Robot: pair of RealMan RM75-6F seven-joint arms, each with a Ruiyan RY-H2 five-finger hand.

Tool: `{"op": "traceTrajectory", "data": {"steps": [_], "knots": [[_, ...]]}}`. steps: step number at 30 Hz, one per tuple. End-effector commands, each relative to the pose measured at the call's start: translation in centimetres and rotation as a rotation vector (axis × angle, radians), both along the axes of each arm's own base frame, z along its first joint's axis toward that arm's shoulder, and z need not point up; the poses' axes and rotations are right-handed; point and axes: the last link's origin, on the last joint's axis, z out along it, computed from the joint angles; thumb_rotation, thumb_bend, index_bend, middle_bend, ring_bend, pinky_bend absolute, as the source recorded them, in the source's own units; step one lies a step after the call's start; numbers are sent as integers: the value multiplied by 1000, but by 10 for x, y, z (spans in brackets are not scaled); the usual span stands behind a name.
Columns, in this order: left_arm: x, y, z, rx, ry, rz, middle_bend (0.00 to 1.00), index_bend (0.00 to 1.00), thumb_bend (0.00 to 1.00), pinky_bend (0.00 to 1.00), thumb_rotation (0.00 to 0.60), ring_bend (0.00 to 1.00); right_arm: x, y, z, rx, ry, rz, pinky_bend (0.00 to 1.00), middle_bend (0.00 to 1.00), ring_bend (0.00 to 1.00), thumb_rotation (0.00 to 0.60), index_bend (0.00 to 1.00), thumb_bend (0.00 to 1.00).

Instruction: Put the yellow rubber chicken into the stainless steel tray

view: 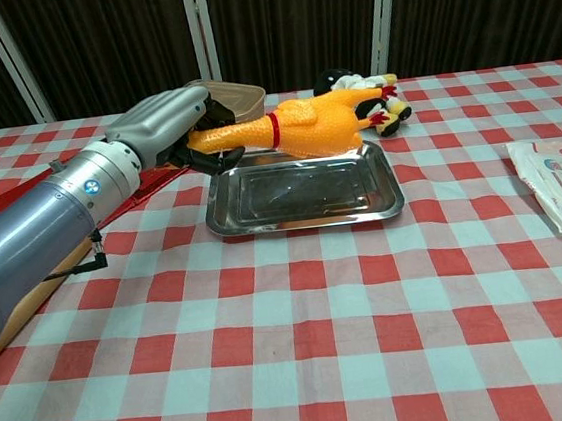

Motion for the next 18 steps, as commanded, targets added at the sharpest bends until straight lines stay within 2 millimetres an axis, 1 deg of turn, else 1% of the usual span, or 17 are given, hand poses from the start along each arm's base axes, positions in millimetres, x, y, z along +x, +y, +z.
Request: {"op": "traceTrajectory", "data": {"steps": [1, 5, 8, 11, 14, 16, 18], "knots": [[4, 3, -16, -13, 20, 3, 664, 619, 570, 640, 600, 604, 0, 0, 1, 4, -5, -5, 112, 0, 0, 600, 0, 74], [5, 4, -30, -25, 38, 9, 663, 619, 568, 635, 600, 604, -2, 1, 3, 3, -4, -13, 112, 0, 0, 600, 0, 74], [7, 3, -37, -27, 12, 18, 660, 616, 568, 609, 600, 600, -5, 2, 5, -1, -8, -21, 112, 0, 0, 600, 0, 74], [6, 4, -43, -22, 19, 28, 630, 587, 554, 570, 600, 572, -8, 3, 6, -2, -9, -31, 112, 0, 0, 600, 0, 74], [3, 6, -46, -31, 33, 46, 528, 482, 471, 499, 600, 466, -10, 3, 6, -1, -10, -37, 112, 0, 0, 600, 0, 74], [1, 8, -47, -47, 35, 63, 411, 372, 406, 439, 600, 344, -11, 3, 7, -4, -12, -41, 112, 0, 0, 600, 0, 74], [0, 7, -48, -79, 8, 92, 257, 219, 331, 338, 600, 188, -12, 3, 7, -6, -18, -45, 112, 0, 0, 600, 0, 74]]}}
